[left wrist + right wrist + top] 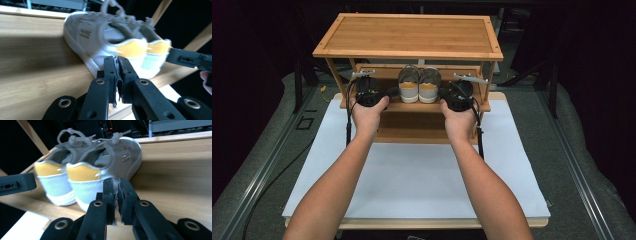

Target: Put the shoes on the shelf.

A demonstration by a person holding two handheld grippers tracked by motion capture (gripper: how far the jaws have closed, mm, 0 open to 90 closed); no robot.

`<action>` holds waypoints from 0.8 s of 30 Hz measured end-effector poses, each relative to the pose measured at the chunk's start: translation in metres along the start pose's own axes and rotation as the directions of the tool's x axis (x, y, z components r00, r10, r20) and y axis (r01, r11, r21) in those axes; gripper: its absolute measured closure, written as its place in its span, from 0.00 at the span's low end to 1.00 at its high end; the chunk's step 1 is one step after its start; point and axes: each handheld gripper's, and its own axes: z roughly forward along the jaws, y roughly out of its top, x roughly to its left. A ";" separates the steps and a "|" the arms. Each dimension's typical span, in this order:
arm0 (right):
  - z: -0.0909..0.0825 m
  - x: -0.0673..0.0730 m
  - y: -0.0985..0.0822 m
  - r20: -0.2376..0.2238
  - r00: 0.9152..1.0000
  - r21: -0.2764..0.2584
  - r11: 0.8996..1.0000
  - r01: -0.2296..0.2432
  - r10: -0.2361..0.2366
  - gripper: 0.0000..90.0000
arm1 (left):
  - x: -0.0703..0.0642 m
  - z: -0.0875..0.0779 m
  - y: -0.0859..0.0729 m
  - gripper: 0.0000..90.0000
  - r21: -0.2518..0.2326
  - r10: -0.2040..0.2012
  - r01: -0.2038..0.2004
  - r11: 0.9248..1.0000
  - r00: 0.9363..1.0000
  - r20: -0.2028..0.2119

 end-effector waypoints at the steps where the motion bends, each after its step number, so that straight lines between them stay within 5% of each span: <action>1: -0.003 0.001 -0.001 -0.006 1.000 0.000 1.000 -0.003 0.003 0.93 | -0.003 -0.004 -0.001 0.95 -0.003 0.000 0.000 1.000 1.000 0.014; 9: -0.026 0.004 -0.012 -0.033 0.999 -0.005 1.000 0.029 -0.030 0.88 | -0.016 -0.025 -0.013 0.90 -0.011 0.044 -0.044 0.999 0.997 0.064; 24: -0.068 0.010 -0.040 -0.081 0.994 0.010 0.997 0.079 -0.078 0.77 | -0.008 -0.067 -0.045 0.67 -0.025 0.059 -0.058 0.998 0.997 0.055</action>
